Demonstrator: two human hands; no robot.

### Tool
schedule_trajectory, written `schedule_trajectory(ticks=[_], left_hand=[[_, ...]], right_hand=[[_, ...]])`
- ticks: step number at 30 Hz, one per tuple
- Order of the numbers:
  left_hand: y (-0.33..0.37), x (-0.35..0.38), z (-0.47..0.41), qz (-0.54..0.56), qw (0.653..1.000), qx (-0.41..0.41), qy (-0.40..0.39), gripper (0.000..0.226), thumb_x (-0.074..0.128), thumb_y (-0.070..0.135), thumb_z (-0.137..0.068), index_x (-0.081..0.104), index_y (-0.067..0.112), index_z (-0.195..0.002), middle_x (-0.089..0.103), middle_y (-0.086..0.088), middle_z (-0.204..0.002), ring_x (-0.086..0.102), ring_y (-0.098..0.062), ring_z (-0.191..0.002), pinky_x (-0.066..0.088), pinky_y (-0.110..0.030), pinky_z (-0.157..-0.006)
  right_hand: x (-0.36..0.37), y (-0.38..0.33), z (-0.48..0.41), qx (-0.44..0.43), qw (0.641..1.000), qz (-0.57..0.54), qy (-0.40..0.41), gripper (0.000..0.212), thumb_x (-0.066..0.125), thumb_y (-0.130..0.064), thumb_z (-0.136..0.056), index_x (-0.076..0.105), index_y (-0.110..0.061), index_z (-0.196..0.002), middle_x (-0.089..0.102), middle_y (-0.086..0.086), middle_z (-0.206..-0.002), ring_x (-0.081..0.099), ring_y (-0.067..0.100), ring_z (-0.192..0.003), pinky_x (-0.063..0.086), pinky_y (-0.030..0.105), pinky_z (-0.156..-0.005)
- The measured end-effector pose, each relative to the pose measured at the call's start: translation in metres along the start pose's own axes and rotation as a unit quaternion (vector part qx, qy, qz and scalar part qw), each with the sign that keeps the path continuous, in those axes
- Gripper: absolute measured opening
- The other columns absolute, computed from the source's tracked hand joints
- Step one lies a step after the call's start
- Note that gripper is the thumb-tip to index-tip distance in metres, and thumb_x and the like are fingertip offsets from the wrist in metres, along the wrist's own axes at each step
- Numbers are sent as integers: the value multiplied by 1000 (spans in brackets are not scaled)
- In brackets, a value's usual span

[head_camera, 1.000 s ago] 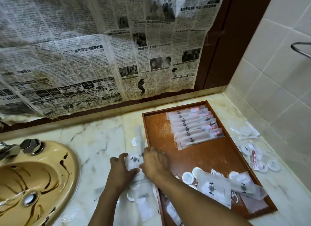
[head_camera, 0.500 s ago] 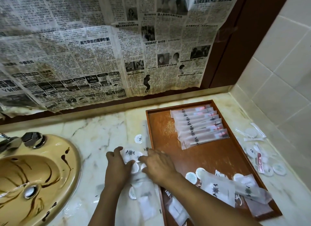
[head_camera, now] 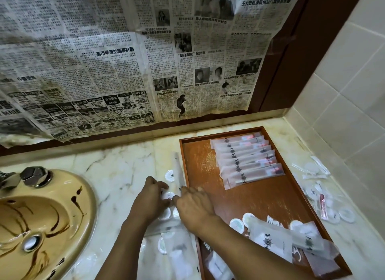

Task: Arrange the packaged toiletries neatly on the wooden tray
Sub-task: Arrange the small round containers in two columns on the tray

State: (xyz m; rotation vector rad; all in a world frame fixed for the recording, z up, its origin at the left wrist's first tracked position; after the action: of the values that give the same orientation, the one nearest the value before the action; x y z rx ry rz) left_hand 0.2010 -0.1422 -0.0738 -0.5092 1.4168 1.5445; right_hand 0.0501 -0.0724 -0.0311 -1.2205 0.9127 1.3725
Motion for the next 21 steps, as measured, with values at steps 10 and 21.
schedule_trajectory(ticks=[10, 21], left_hand=[[-4, -3, -3, 23, 998, 32, -52, 30, 78, 31, -86, 64, 34, -112, 40, 9, -105, 60, -6, -88, 50, -22, -81], [1, -10, 0, 26, 995, 9, -94, 44, 89, 32, -72, 56, 33, -100, 40, 8, -107, 58, -8, -84, 43, -19, -69]], right_hand=[[0, 9, -6, -41, 998, -22, -38, 45, 60, -7, -87, 54, -18, -130, 56, 16, -118, 57, 37, -109, 39, 45, -95], [3, 51, 38, 58, 933, -348, 75, 20, 63, -30, -87, 44, -25, -84, 49, -10, -87, 45, 7, -77, 36, 29, -64]])
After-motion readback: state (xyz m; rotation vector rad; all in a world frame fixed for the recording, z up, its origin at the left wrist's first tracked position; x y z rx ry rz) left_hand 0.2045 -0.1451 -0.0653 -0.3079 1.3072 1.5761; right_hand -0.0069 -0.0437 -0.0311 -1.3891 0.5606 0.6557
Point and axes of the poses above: each hand's wrist, its own z-axis away from the middle knuckle, its own x-axis out of the palm, y = z × x, the point moved 1 cm from there along -z, towards the middle knuckle
